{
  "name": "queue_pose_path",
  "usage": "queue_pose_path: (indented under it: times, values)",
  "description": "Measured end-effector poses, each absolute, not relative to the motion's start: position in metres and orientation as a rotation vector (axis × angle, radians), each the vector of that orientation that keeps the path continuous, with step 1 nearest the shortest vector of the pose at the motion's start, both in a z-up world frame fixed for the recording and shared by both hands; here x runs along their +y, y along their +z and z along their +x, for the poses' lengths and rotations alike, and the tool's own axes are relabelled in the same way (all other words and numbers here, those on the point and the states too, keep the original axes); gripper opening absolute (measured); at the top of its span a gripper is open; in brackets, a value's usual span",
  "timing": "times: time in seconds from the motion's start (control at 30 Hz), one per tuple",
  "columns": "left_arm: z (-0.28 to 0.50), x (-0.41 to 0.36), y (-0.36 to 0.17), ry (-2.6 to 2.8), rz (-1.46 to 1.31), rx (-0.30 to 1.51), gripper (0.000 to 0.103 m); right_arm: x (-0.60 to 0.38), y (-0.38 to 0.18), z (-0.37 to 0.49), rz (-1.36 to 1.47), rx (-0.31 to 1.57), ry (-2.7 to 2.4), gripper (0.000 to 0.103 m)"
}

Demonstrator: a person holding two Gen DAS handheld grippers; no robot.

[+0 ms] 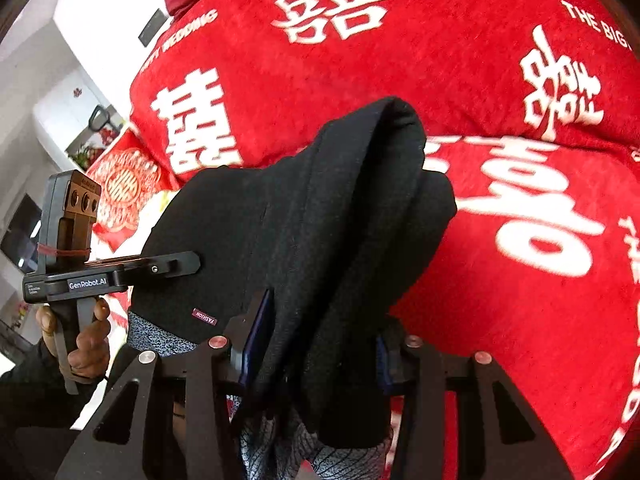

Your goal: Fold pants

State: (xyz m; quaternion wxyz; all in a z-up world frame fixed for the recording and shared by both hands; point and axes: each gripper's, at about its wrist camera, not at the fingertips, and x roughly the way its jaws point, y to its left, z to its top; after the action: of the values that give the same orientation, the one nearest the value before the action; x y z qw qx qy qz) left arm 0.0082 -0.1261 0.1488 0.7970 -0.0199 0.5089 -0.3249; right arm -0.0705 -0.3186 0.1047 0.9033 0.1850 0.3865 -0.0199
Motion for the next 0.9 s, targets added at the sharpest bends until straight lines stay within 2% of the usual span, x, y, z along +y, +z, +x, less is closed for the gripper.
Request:
queue_pose_path:
  times: [0.27,0.5,0.57,0.6,0.63,0.67,0.77,0.9]
  values:
    - [0.069,-0.197,0.119,-0.662,-0.040,1.220,0.047,-0.413,0.089,-0.023,0.475,0.861,-0.091,0.048]
    - [0.102,-0.206,0.065,-0.612,-0.078,1.326,0.049,-0.457,0.050,0.007,0.513,0.929,-0.097,0.048]
    - [0.111,-0.198,0.044,-0.586,-0.128,1.374,0.058,-0.471,0.034,0.009,0.565,0.936,-0.127,0.058]
    - [0.113,-0.192,0.037,-0.592,-0.170,1.390,0.061,-0.482,0.023,0.009,0.628,0.941,-0.133,0.061]
    - [0.114,-0.188,0.033,-0.605,-0.198,1.393,0.061,-0.490,0.015,0.008,0.677,0.944,-0.129,0.070]
    - [0.113,-0.184,0.034,-0.617,-0.207,1.392,0.061,-0.496,0.008,0.007,0.719,0.947,-0.127,0.073]
    - [0.103,-0.178,0.059,-0.583,-0.117,1.313,0.061,-0.501,0.015,-0.007,0.742,0.913,-0.153,0.073]
    - [0.075,-0.179,0.110,-0.564,-0.009,1.130,0.061,-0.477,0.071,-0.040,0.662,0.737,-0.167,0.074]
